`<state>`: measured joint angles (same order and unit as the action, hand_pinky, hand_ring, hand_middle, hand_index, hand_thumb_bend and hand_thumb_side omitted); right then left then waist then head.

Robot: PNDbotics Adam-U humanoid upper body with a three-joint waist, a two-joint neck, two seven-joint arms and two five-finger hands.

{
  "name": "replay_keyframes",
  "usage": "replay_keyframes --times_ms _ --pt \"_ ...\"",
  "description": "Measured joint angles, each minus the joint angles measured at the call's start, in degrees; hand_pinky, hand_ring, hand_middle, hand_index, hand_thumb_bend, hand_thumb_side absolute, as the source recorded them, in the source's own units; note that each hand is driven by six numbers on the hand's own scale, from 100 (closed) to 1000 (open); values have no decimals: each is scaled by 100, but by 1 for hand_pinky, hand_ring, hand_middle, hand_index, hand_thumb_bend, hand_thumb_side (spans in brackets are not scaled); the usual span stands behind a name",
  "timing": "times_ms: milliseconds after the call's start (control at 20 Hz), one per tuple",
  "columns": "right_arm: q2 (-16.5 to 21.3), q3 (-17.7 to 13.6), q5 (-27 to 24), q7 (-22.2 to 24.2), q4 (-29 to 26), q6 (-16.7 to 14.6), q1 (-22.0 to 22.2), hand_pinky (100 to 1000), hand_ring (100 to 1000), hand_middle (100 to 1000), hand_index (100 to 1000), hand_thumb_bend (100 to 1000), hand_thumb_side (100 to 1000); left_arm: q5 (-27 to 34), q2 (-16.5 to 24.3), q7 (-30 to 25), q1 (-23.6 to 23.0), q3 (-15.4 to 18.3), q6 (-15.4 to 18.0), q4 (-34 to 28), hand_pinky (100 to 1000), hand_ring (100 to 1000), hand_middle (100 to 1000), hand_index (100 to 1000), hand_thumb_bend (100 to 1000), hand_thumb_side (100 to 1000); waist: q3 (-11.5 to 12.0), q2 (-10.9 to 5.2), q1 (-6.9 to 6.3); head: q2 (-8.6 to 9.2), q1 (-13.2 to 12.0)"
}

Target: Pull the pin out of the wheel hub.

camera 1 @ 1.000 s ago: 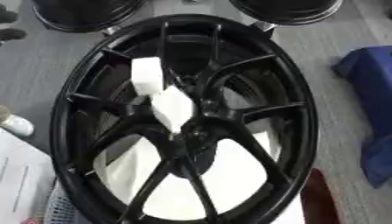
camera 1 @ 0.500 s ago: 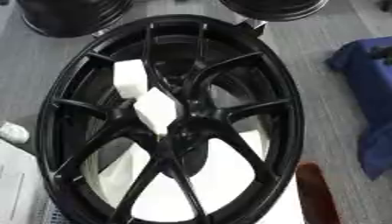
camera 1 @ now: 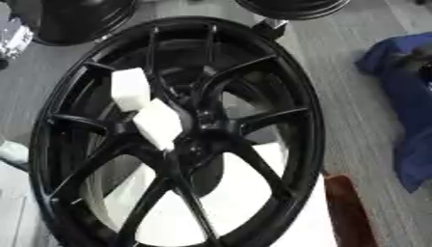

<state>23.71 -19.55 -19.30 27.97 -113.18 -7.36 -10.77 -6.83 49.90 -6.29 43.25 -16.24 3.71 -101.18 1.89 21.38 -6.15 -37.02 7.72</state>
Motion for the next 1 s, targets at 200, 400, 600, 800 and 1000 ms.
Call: replay_keyframes --times_ms 200,400,600,800,1000 --pt "27 16 23 24 0 -14 7 944 739 545 732 100 630 -343 547 -345 15 -128 303 -18 820 767 682 802 215 520 -49 0 -7 49 -10" --pt "27 26 64 51 0 -37 3 944 739 545 732 100 632 -682 1119 -699 -63 -124 656 -201 830 774 693 810 239 543 -114 0 -7 90 -65" --pt "29 56 102 84 0 -39 3 944 740 545 732 100 632 -729 1451 -1063 -48 -124 914 -388 829 781 703 827 252 566 -118 0 -12 94 -107" --pt "34 83 113 105 0 -42 6 945 740 546 732 100 635 -568 1469 -1431 191 -271 911 -492 812 786 703 831 280 591 -138 0 -34 134 -110" --pt "35 89 145 125 0 -26 22 945 740 545 732 100 636 -237 1449 -1805 526 -510 644 -586 819 802 718 840 323 580 -139 0 -44 136 -109"
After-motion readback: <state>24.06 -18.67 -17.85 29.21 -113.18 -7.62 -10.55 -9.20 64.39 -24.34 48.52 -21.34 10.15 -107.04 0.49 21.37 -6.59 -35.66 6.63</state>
